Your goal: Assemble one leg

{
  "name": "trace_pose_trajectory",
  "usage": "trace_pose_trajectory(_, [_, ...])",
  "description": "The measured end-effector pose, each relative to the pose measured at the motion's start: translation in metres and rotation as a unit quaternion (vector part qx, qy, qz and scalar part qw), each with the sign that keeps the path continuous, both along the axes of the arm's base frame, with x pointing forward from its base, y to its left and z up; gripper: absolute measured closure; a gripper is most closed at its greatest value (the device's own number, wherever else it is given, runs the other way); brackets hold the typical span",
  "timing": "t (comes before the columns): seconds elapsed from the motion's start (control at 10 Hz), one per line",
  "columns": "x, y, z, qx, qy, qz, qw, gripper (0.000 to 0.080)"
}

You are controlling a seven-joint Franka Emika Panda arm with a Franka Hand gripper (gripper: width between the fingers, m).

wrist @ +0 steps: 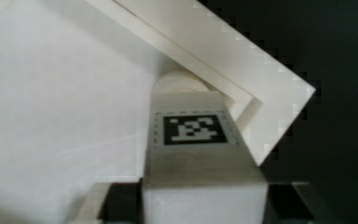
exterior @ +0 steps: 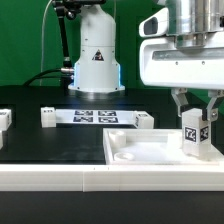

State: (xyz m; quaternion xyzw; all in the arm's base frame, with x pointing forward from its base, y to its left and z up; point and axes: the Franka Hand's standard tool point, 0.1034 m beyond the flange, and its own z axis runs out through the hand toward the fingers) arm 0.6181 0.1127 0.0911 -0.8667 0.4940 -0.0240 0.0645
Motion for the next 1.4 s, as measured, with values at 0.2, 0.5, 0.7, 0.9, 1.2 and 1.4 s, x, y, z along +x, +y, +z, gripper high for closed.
trace_pose_trajectory(0.2, [0.000,0.001,-0.001,0.002,0.000,-0.001,1.000,0.0508])
trace_pose_trajectory(0.5, [0.000,0.003,-0.004,-0.008,-0.003,0.093,0.996,0.0210])
trace_pose_trajectory(0.7, [0.001,0.002,-0.005,-0.019,-0.013,0.200,0.980,0.0153])
trace_pose_trajectory(0.9, [0.001,-0.002,-0.008,-0.028,-0.020,0.286,0.957,0.0151])
trace_pose_trajectory(1.2, [-0.001,-0.003,-0.012,-0.042,-0.029,0.425,0.904,0.0151])
trace_pose_trajectory(1.4, [-0.001,-0.006,-0.011,-0.050,-0.033,0.526,0.848,0.0151])
